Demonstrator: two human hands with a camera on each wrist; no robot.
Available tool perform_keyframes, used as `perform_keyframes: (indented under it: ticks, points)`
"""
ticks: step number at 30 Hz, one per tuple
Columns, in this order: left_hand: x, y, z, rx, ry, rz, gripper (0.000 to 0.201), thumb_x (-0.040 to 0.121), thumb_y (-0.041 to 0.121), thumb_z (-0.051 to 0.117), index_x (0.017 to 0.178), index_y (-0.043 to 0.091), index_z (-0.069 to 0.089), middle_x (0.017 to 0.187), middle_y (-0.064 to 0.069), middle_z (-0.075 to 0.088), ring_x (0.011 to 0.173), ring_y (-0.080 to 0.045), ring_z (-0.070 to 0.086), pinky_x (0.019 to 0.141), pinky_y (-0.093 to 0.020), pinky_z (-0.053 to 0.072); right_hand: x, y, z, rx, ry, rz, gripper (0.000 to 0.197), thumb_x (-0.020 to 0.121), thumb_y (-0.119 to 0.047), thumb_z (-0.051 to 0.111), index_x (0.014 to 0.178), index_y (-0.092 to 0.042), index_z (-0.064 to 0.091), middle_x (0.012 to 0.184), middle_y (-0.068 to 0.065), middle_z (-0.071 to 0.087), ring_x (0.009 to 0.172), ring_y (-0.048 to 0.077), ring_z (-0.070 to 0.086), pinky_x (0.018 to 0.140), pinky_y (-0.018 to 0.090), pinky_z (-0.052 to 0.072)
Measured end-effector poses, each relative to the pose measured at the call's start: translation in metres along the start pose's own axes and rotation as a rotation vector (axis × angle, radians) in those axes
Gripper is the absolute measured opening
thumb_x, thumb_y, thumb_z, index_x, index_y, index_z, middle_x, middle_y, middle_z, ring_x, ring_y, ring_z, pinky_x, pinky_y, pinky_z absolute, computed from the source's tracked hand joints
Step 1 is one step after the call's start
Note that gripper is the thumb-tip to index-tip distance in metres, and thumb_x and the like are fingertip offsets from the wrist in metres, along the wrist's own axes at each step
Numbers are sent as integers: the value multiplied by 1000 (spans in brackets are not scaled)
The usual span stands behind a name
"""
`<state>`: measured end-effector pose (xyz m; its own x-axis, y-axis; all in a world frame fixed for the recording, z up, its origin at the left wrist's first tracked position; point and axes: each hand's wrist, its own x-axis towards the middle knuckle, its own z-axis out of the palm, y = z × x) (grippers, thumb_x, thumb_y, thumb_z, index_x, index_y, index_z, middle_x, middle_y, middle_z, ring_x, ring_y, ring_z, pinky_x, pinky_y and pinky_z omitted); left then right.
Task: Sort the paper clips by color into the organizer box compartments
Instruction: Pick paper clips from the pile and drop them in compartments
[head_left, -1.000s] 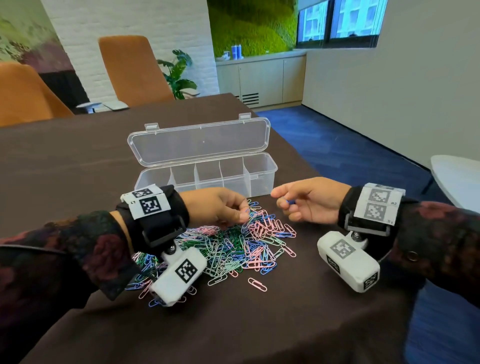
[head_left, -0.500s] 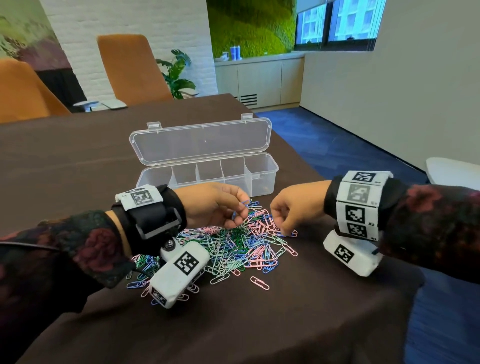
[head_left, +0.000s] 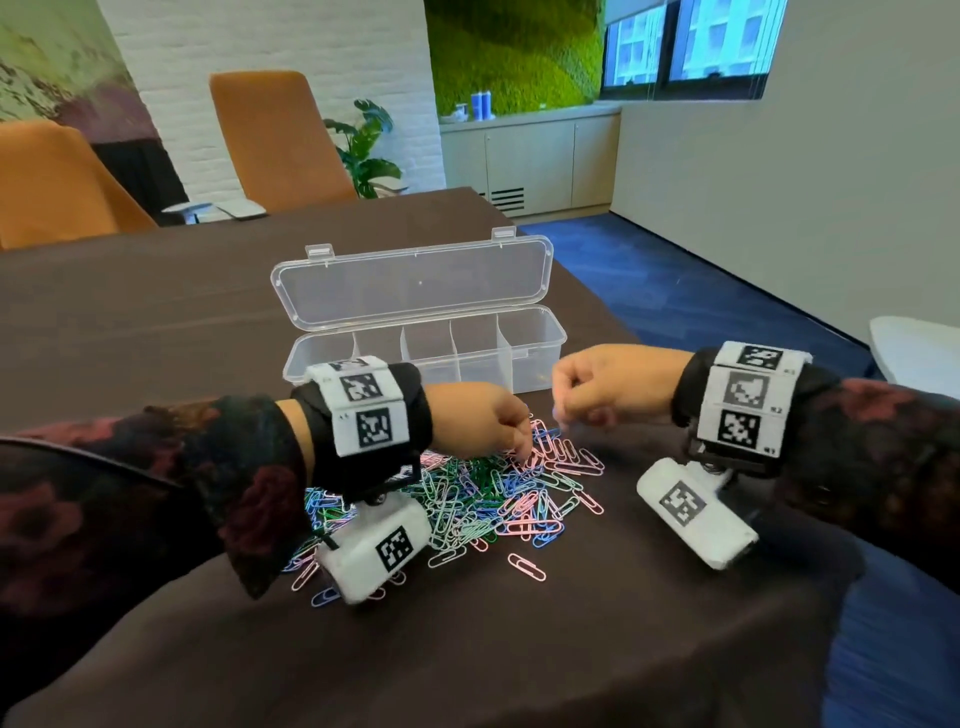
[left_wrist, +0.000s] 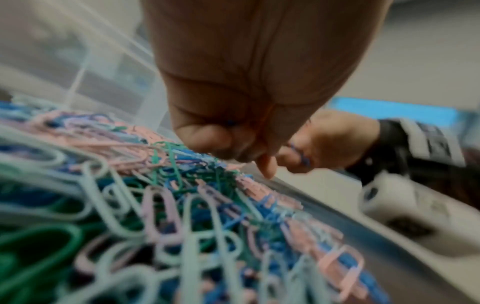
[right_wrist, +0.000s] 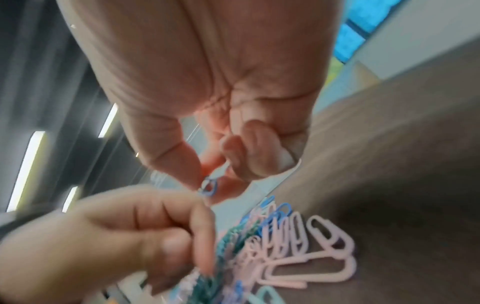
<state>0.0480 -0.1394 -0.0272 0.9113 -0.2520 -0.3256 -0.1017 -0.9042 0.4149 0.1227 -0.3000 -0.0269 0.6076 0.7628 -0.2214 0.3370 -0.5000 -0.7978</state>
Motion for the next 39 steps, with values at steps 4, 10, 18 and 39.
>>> perform_keyframes:
  ticks: [4,10,18,39]
  points:
    - [11,11,11,327,3,-10,14,92,27,58,95,13,60,77,4,52,70,-14,47,61,-25,34,-2,13,-8,732,136,65,22,89,6,36,87,-10,51,64,6,45,44,9,35,38,16,28]
    - [15,14,8,331,-33,6,10,90,23,61,85,16,55,67,10,46,66,-12,44,53,-15,30,-7,21,-13,1031,173,151,16,91,-5,36,83,-8,50,64,5,43,49,13,40,37,18,32]
    - [-14,-17,-5,-1054,57,-154,19,91,12,40,73,12,43,64,-2,48,44,-9,39,41,-16,34,-1,1,7,-182,-80,61,14,87,-16,61,73,-18,60,60,-1,45,53,12,36,47,22,32]
    - [-35,-39,10,-1482,138,-273,26,99,21,38,77,12,48,55,0,38,54,-16,42,50,-26,53,34,-8,2,-661,-102,97,24,83,-17,69,67,-22,52,70,-6,56,70,12,50,68,25,43]
